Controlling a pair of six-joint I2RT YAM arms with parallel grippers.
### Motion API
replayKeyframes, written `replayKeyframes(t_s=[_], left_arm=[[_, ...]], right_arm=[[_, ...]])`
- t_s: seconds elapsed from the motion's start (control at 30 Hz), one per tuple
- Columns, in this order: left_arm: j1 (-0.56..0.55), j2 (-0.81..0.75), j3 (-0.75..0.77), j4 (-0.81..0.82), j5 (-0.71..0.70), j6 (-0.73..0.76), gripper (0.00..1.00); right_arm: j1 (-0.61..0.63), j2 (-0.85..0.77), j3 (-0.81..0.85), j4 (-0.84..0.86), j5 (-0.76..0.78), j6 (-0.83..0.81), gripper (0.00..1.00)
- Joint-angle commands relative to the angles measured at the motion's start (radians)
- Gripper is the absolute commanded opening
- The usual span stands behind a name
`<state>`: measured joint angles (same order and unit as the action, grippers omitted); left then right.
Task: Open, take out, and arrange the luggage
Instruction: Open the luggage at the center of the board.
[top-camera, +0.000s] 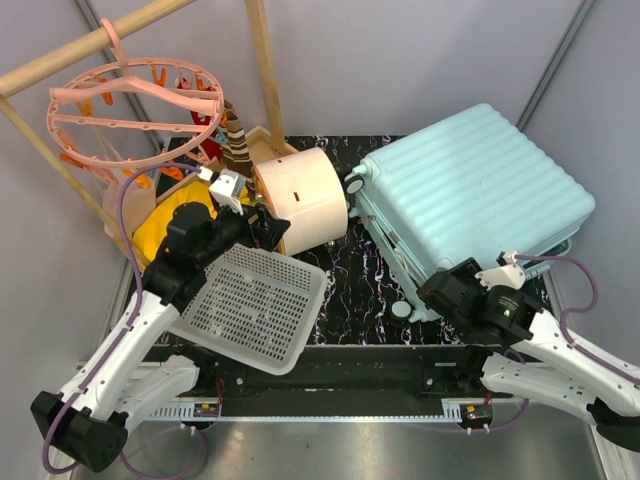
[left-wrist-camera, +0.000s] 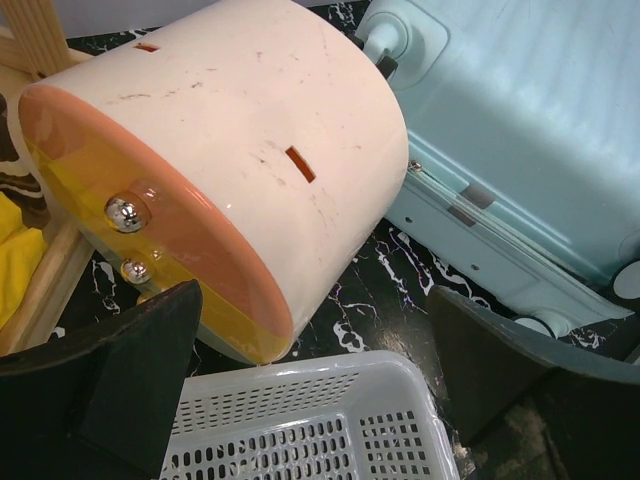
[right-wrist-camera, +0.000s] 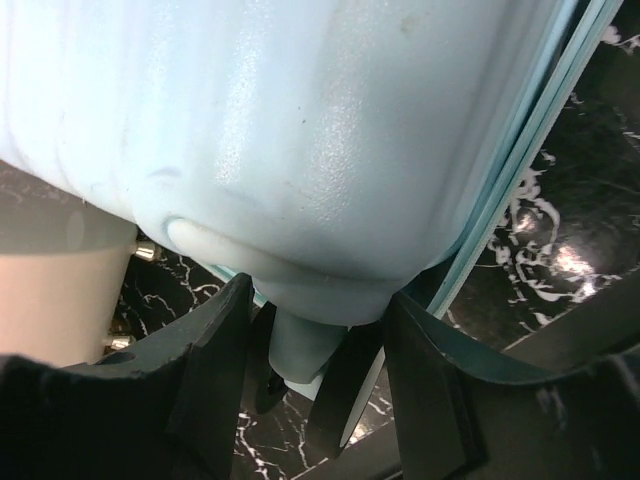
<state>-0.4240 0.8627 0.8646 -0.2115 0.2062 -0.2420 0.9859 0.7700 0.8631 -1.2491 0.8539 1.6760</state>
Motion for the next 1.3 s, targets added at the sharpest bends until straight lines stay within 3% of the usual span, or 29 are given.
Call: replayKeyframes(t_s=[0.0,0.1,0.33,0.53,0.6,0.63,0.83,1.03,1.17,1.2,1.23,1.27], left_arm=[[-0.033,-0.025,0.039,0.06,0.015,0.056,0.99],[-0.074,-0.033,0.036,0.07,0.018,0.099,0.99],[-0.306,0.033,0.059,0.098,-0.025,0.13,0.95],[-0.582,0.241,0.12,0.184,-0.312,0.155,0.94],[-0.604,0.324,0.163,0.207,-0.312,0.141,0.93],[-0.607,0.466,0.215,0.275,-0.32,0.127,0.9],[-0.613,0.646,0.312,0.346,-0.307,0.141,0.87],[-0.616,0.726,0.323,0.373,-0.373,0.167,0.82],[-0.616,0.678,0.291,0.382,-0.389,0.156,0.86],[-0.615,0.664,0.283,0.382,-0.389,0.146,0.88],[-0.61,0.648,0.275,0.38,-0.384,0.133,0.92],[-0.604,0.622,0.28,0.353,-0.357,0.124,0.96]], right_arm=[[-0.012,-0.052,-0.001,-0.15,0.181,0.048,0.0],[-0.012,-0.077,0.017,-0.226,0.207,0.083,0.0],[-0.012,-0.126,0.066,-0.279,0.235,0.044,0.0],[-0.012,-0.135,0.158,-0.167,0.238,-0.169,0.0],[-0.012,-0.147,0.184,-0.162,0.258,-0.186,0.0],[-0.012,-0.175,0.195,-0.206,0.298,-0.203,0.0],[-0.012,-0.267,0.214,-0.375,0.339,-0.101,0.0],[-0.012,-0.333,0.217,-0.372,0.353,-0.124,0.0],[-0.012,-0.263,0.195,-0.216,0.265,-0.327,0.0],[-0.012,-0.238,0.189,-0.204,0.24,-0.335,0.05],[-0.012,-0.212,0.185,-0.196,0.193,-0.34,0.34],[-0.012,-0.155,0.186,-0.187,0.168,-0.344,0.42]])
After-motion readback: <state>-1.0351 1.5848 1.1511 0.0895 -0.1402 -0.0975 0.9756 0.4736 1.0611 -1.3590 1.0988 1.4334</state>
